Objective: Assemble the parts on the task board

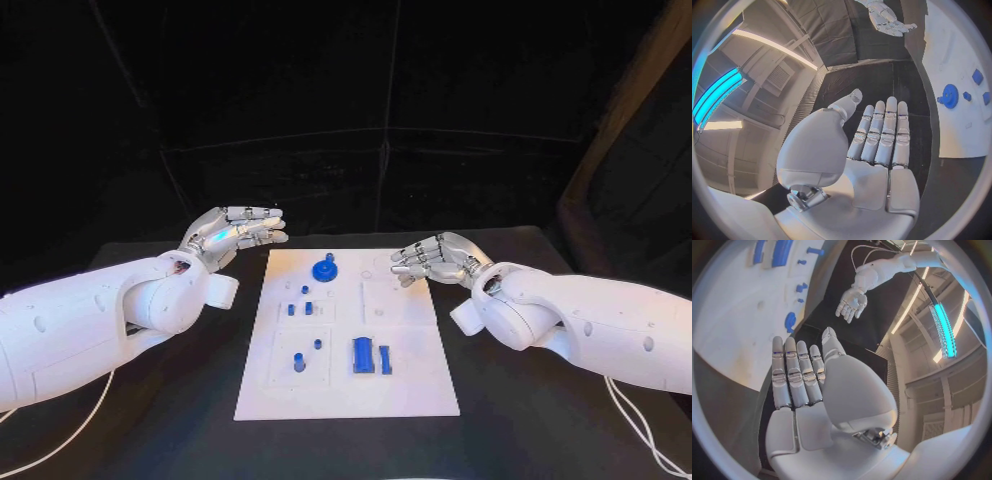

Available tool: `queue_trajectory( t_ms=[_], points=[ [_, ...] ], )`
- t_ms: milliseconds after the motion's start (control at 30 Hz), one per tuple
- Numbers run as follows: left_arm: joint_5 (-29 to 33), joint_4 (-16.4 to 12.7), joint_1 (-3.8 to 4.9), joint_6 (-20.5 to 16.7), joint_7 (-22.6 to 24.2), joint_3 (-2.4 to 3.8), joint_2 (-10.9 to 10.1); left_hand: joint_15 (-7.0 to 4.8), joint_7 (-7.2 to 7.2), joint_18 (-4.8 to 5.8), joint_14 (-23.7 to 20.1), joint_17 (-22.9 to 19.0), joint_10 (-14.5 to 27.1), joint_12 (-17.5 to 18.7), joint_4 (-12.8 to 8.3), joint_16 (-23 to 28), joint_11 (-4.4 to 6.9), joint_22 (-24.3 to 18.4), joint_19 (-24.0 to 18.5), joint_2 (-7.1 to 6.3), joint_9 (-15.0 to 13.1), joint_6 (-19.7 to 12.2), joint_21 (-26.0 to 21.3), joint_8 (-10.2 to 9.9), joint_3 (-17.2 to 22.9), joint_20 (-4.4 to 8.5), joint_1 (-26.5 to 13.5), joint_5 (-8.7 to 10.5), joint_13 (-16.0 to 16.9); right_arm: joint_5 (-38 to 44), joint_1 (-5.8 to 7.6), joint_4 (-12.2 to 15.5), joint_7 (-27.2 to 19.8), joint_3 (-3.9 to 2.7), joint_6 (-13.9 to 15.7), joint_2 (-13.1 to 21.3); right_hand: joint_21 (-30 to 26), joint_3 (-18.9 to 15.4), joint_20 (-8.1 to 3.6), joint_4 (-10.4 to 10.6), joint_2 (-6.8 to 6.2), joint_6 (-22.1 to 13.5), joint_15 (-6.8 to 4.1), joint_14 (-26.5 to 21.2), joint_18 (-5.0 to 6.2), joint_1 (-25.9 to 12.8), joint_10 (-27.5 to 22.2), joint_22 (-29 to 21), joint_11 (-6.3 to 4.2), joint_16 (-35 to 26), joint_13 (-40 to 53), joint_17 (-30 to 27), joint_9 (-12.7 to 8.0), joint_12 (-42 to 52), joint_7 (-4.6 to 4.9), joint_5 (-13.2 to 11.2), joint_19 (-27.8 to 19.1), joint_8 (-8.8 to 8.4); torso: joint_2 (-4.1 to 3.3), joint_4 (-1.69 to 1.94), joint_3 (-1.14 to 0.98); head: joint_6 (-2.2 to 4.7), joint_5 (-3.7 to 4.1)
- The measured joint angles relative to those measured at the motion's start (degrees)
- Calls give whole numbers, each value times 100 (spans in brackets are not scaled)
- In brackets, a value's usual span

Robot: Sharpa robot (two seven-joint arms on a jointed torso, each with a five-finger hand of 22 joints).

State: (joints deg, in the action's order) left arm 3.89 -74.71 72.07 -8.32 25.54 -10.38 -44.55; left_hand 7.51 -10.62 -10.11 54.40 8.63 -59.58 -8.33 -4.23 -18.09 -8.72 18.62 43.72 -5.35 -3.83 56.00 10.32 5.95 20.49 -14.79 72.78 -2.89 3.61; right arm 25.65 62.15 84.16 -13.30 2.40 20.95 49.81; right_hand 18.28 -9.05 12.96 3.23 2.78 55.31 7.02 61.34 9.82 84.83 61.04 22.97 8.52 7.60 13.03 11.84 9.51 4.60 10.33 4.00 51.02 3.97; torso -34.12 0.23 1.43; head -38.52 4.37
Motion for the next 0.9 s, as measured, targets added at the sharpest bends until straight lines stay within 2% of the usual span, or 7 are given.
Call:
queue_trajectory(
  t_ms=[200, 367, 500, 567, 633, 733, 900],
  points=[
    [293, 355, -66, -213, 143, -2, 212, 83, 0, -1, 61, -226, 19, 219, 32, 474, -63, -294, -59, 43, 0, 0, -207, -114, -151, -59, 44, 0, 0, -744, 17, -955, -655, -91, -189, -601, -418, -63, -53, -391, 168, -7, -87, 529, -1, -168, 129, -451, -31, -285, -683, -521, -314, -70, -25, 26, 532, 0, 113, -61, 0, 180, -3],
    [439, 521, -113, -386, 220, -2, 343, 91, 0, -1, 133, -291, 20, 288, 39, 617, -63, -387, -5, 102, 1, 0, -211, -135, -196, -71, 47, 0, 0, -986, 21, -1442, -923, -120, -322, -874, -515, -79, -130, -530, 255, 77, -161, 757, 0, -210, 265, -625, -64, -341, -894, -696, -427, -70, -4, 33, 769, -5, 172, -74, -7, 262, 3],
    [438, 499, -123, -394, 208, 5, 331, -5, 124, -1, -498, -473, 707, 504, 189, 774, 30, -569, -494, 304, 146, -644, -323, -330, -438, 113, -805, 100, -137, -987, 16, -1395, -916, -118, -310, -850, -675, -6, -245, -466, 115, -484, -335, 58, -1, -1089, -379, -808, -147, -499, -1039, -866, -608, -206, -103, -87, 176, -154, 174, -74, -11, 259, -3],
    [433, 458, -157, -415, 203, 36, 314, -66, 199, 123, -897, -582, 1130, 598, 253, 859, 99, -674, -807, 371, 213, -1044, -385, -401, -569, 226, -1327, 157, -200, -991, 4, -1342, -912, -118, -287, -836, -760, 64, -323, -427, 10, -865, -430, -408, -17, -1646, -812, -920, -202, -569, -1109, -951, -700, -275, -172, -171, -221, -221, 176, -73, -15, 265, -32],
    [425, 382, -205, -460, 200, 77, 299, -120, 268, 128, -1254, -661, 1511, 663, 296, 932, 160, -766, -1089, 416, 262, -1401, -434, -462, -691, 325, -1795, 175, -245, -1013, -12, -1248, -912, -118, -243, -817, -864, 146, -415, -397, -87, -1302, -519, -947, -141, -2289, -1309, -1049, -262, -632, -1174, -1028, -783, -336, -248, -246, -680, -272, 185, -69, -25, 288, -91],
    [396, 177, -310, -602, 199, 191, 273, -186, 353, 216, -1698, -734, 1982, 724, 344, 1021, 235, -883, -1435, 458, 305, -1847, -506, -484, -834, 446, -2375, 219, -289, -1090, -39, -1022, -926, -131, -107, -780, -960, 226, -508, -368, -156, -1749, -586, -1494, -206, -2941, -1814, -1181, -350, -660, -1221, -1084, -842, -362, -332, -298, -1146, -311, 209, -58, -52, 329, -199],
    [301, -293, -564, -1070, 208, 446, 186, -461, 488, 303, -2412, -809, 2739, 768, 386, 1174, 420, -1069, -1996, 504, 350, -2562, -789, -530, -1065, 644, -3309, 245, -329, -1359, -97, -444, -1024, -173, 367, -684, -1130, 339, -656, -339, -226, -2468, -653, -2376, -319, -3992, -2627, -1393, -622, -713, -1267, -1140, -905, -397, -468, -331, -1897, -353, 260, -36, -105, 395, -376]
  ],
)
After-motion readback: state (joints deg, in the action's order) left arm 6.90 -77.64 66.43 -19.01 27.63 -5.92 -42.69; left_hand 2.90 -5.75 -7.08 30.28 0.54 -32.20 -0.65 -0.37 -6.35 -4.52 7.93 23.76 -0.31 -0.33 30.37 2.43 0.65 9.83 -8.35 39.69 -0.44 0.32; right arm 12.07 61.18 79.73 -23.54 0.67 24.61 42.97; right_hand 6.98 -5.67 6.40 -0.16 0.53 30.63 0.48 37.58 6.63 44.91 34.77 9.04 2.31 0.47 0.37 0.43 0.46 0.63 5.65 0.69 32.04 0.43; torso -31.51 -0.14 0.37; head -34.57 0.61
